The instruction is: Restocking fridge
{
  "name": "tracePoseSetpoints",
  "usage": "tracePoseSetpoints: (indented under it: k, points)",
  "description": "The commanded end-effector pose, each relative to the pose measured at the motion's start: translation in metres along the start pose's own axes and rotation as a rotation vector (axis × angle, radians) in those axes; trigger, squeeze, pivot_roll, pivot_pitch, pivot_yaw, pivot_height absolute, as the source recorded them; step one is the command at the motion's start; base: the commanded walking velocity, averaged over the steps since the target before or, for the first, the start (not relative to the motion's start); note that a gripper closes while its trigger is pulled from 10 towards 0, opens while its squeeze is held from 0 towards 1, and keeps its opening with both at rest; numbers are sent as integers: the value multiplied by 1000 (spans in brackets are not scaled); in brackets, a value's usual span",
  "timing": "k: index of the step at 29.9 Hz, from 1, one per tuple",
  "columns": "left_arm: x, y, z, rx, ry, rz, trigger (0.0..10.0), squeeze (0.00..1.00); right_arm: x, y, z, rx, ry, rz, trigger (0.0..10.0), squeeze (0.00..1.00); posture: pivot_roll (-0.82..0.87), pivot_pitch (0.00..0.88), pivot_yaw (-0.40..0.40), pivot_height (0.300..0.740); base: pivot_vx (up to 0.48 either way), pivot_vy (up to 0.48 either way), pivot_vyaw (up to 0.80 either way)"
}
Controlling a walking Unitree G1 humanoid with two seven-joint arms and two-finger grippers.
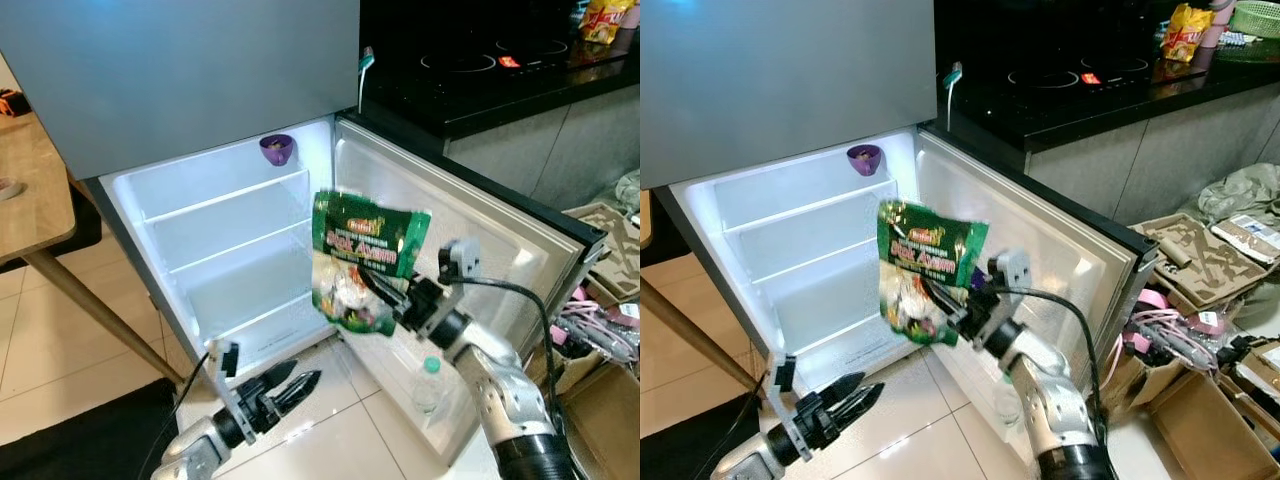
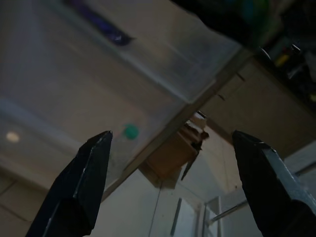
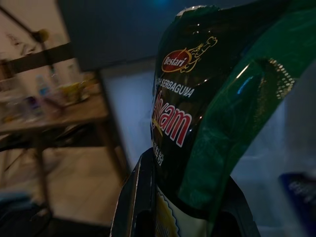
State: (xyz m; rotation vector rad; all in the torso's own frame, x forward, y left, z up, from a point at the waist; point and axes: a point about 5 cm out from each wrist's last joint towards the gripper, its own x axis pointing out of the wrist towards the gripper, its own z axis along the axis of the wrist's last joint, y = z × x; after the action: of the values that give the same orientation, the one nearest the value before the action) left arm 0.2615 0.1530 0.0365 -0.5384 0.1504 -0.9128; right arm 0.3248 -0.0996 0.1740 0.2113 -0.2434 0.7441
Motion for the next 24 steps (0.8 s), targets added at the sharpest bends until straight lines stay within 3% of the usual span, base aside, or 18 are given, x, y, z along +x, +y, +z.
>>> tracePoseSetpoints:
  k: [1,5,8,12,19,24]
  points:
    - [8,-1,6,82,14,8,10000,0,5,-5,12,-52,-56,-69,10000,0,-102,77,23,740,0,0,0]
    - [17,-2,19,209,0,29,10000,0,9,-15,22,-160,-68,-193,10000,0,-101,86,21,740,0,0,0]
    - [18,-3,21,216,-6,29,10000,0,9,-16,23,-182,-66,-212,10000,0,-102,88,18,740,0,0,0]
    - [21,-1,30,253,-46,70,10000,0,4,-19,16,-251,-44,-331,10000,0,-108,93,15,740,0,0,0]
    - [23,-1,34,278,-57,80,10000,0,-1,-19,4,-296,0,-383,10000,0,-109,95,10,740,0,0,0]
    - [22,0,36,291,-65,94,10000,0,-14,-21,-10,-385,62,-449,10000,0,-110,98,-5,740,0,0,0]
